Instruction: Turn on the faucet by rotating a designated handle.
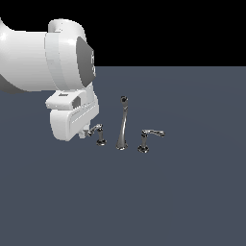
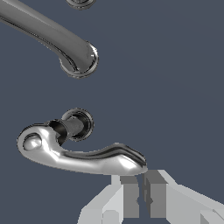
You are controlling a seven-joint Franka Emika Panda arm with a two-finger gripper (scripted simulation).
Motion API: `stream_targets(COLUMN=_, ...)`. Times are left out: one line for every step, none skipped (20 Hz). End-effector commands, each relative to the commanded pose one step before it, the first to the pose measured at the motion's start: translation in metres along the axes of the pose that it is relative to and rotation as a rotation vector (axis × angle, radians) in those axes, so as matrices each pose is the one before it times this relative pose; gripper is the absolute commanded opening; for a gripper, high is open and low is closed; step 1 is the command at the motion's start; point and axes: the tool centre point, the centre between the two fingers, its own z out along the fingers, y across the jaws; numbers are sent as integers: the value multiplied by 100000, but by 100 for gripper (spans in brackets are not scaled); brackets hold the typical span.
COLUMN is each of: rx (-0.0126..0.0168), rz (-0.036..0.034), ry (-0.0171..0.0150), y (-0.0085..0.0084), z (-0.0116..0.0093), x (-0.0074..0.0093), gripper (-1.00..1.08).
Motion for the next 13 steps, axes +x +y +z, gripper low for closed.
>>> stream_targets(rx=-156, rz=3387, ry=737, y=-289, z=-17, x=2344, gripper=-100)
stream_targets(rx=-46, rz=-3571, ry=-792, y=509, z=2, x=-2247, gripper=-100)
stream_targets(rx=2, rz=354, ry=78, y=-201, z=-3, x=689, gripper=-100)
stream_targets(rx=2, rz=354, ry=78, y=-202, z=-3, x=689, gripper=-100)
stream_targets(rx=3, rz=360, ry=80, y=-204, z=-3, x=691, gripper=-100)
stream_targets(rx=3, rz=350, ry=78, y=-202, z=-4, x=686, gripper=-100)
stream_targets(rx=3, rz=357, ry=79, y=-204, z=-3, x=689, gripper=-100)
stream_targets(rx=3, rz=350, ry=78, y=-203, z=-4, x=685, gripper=-100)
stream_targets(rx=4, rz=357, ry=79, y=-205, z=-4, x=686, gripper=-100)
stream_targets(rx=4, rz=347, ry=77, y=-204, z=-4, x=681, gripper=-100)
stream_targets(rx=4, rz=353, ry=79, y=-206, z=-4, x=682, gripper=-100)
stream_targets(rx=5, rz=347, ry=78, y=-208, z=-4, x=676, gripper=-100)
stream_targets(rx=0, rz=0, ry=0, y=0, z=0, x=0, gripper=-100)
